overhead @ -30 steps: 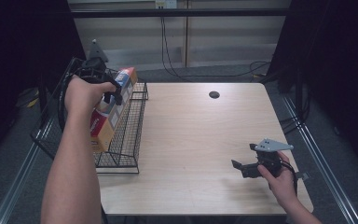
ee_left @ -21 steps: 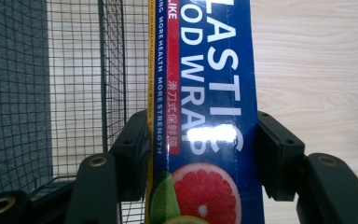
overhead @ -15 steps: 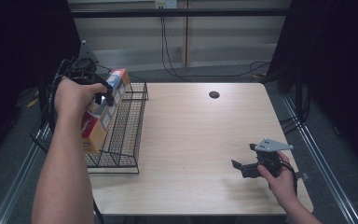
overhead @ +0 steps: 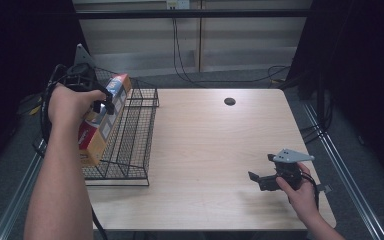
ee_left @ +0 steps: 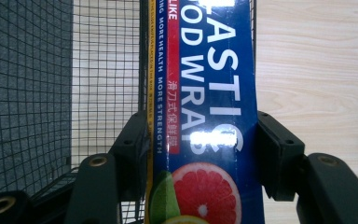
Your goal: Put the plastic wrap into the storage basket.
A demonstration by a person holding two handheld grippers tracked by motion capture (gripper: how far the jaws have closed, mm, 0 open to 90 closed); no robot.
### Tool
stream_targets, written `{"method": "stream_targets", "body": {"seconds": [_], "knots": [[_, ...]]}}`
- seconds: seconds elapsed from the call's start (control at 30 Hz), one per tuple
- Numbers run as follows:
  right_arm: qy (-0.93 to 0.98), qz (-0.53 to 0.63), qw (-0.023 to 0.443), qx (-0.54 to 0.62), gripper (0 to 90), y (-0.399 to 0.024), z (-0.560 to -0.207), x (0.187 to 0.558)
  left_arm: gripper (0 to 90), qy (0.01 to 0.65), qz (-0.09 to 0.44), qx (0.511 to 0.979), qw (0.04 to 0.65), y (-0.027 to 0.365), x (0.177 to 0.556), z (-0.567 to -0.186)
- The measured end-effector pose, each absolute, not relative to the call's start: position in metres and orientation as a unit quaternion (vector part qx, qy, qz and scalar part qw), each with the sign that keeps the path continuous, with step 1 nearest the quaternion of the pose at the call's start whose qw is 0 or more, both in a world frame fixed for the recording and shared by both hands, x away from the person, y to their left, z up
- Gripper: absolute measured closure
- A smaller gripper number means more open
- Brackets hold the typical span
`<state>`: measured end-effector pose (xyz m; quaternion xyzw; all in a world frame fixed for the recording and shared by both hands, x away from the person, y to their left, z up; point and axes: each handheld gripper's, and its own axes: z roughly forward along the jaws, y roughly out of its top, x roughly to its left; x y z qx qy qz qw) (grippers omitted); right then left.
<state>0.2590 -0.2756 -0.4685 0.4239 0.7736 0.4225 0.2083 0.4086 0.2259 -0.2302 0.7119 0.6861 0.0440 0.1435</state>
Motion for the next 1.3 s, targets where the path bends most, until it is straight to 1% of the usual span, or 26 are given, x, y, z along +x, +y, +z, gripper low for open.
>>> {"method": "stream_targets", "body": {"seconds": [0.07, 0.13, 0.2, 0.27, 0.4, 0.47, 0.5, 0.57, 0.63, 0.67, 0.77, 0.8, 0.87, 0.9, 0.93, 1.03, 1.2, 1.27, 1.3], "knots": [[0.774, 0.422, 0.207, 0.423, 1.5, -0.276, -0.469, 0.259, 44.6, 0.681, 0.046, 0.717, 0.14, 0.229, 0.409, -0.23], [0.774, 0.423, 0.208, 0.423, 1.6, -0.275, -0.469, 0.259, 44.6, 0.692, 0.042, 0.706, 0.144, 0.228, 0.408, -0.231], [0.775, 0.423, 0.207, 0.422, 1.5, -0.275, -0.469, 0.259, 44.5, 0.686, 0.045, 0.712, 0.143, 0.231, 0.408, -0.231], [0.774, 0.422, 0.207, 0.423, 1.5, -0.275, -0.469, 0.259, 44.5, 0.693, 0.043, 0.706, 0.143, 0.232, 0.407, -0.232], [0.776, 0.422, 0.206, 0.421, 1.7, -0.275, -0.469, 0.259, 44.5, 0.688, 0.045, 0.711, 0.139, 0.236, 0.407, -0.231], [0.775, 0.423, 0.207, 0.421, 1.7, -0.275, -0.469, 0.259, 44.5, 0.695, 0.044, 0.703, 0.143, 0.237, 0.406, -0.231], [0.775, 0.422, 0.207, 0.423, 1.7, -0.274, -0.469, 0.259, 44.5, 0.688, 0.045, 0.711, 0.141, 0.24, 0.407, -0.231], [0.774, 0.422, 0.208, 0.422, 1.7, -0.274, -0.468, 0.259, 44.5, 0.694, 0.047, 0.705, 0.139, 0.239, 0.406, -0.231], [0.775, 0.423, 0.208, 0.422, 1.7, -0.274, -0.468, 0.259, 44.5, 0.688, 0.052, 0.711, 0.135, 0.242, 0.406, -0.231], [0.775, 0.424, 0.207, 0.421, 1.7, -0.274, -0.468, 0.259, 44.5, 0.7, 0.048, 0.699, 0.141, 0.242, 0.405, -0.232], [0.775, 0.423, 0.208, 0.421, 1.6, -0.274, -0.468, 0.259, 44.5, 0.703, 0.05, 0.695, 0.143, 0.246, 0.404, -0.231], [0.775, 0.423, 0.208, 0.421, 1.6, -0.274, -0.468, 0.259, 44.5, 0.693, 0.051, 0.706, 0.14, 0.249, 0.405, -0.231], [0.775, 0.424, 0.207, 0.421, 1.6, -0.274, -0.468, 0.259, 44.5, 0.696, 0.053, 0.702, 0.14, 0.25, 0.404, -0.23], [0.775, 0.423, 0.206, 0.422, 1.6, -0.273, -0.468, 0.259, 44.5, 0.707, 0.052, 0.691, 0.143, 0.249, 0.404, -0.23], [0.775, 0.424, 0.204, 0.421, 1.6, -0.273, -0.468, 0.259, 44.5, 0.701, 0.053, 0.697, 0.143, 0.251, 0.404, -0.229], [0.776, 0.424, 0.201, 0.421, 1.6, -0.273, -0.468, 0.259, 44.5, 0.71, 0.054, 0.687, 0.145, 0.253, 0.403, -0.229], [0.776, 0.424, 0.203, 0.42, 1.6, -0.273, -0.468, 0.259, 44.5, 0.705, 0.059, 0.693, 0.143, 0.261, 0.402, -0.229], [0.775, 0.424, 0.204, 0.421, 1.6, -0.273, -0.469, 0.259, 44.5, 0.713, 0.057, 0.684, 0.145, 0.264, 0.401, -0.23], [0.776, 0.424, 0.202, 0.421, 1.7, -0.273, -0.469, 0.259, 44.5, 0.705, 0.06, 0.693, 0.14, 0.267, 0.401, -0.229]]}}
